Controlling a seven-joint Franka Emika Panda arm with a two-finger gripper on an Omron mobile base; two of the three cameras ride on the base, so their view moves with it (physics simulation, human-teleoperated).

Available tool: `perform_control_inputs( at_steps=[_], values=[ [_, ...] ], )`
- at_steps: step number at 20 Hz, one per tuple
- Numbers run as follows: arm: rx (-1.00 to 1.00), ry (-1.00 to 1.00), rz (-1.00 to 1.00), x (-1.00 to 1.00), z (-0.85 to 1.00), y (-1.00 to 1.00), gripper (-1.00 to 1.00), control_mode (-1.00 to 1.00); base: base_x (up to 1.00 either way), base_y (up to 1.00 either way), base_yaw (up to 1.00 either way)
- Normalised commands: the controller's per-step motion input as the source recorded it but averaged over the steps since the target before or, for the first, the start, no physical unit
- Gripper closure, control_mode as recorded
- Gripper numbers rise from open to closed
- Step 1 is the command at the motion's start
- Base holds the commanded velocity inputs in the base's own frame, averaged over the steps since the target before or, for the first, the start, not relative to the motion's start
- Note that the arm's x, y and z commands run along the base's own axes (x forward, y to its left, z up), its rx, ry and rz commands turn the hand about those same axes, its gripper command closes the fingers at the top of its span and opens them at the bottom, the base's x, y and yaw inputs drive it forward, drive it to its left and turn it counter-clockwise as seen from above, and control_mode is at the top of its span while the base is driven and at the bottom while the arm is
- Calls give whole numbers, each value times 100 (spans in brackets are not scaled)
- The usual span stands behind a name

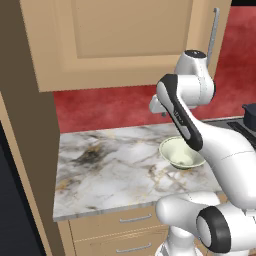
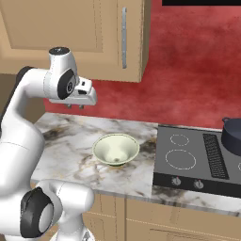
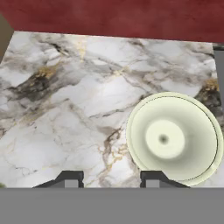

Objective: Open the cabinet and move the ladle to the pot. Then close the cabinet.

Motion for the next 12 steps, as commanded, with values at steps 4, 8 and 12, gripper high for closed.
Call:
perform_control_inputs(
  at_steps=[4, 8, 12],
  values=[
    [0, 1, 0, -3, 0, 0, -100, -100, 0, 0, 0],
    [0, -6, 1, -34, 0, -7, -100, -100, 0, 0, 0],
    [0, -16, 2, -50, 19, -25, -100, -100, 0, 0, 0]
  ],
)
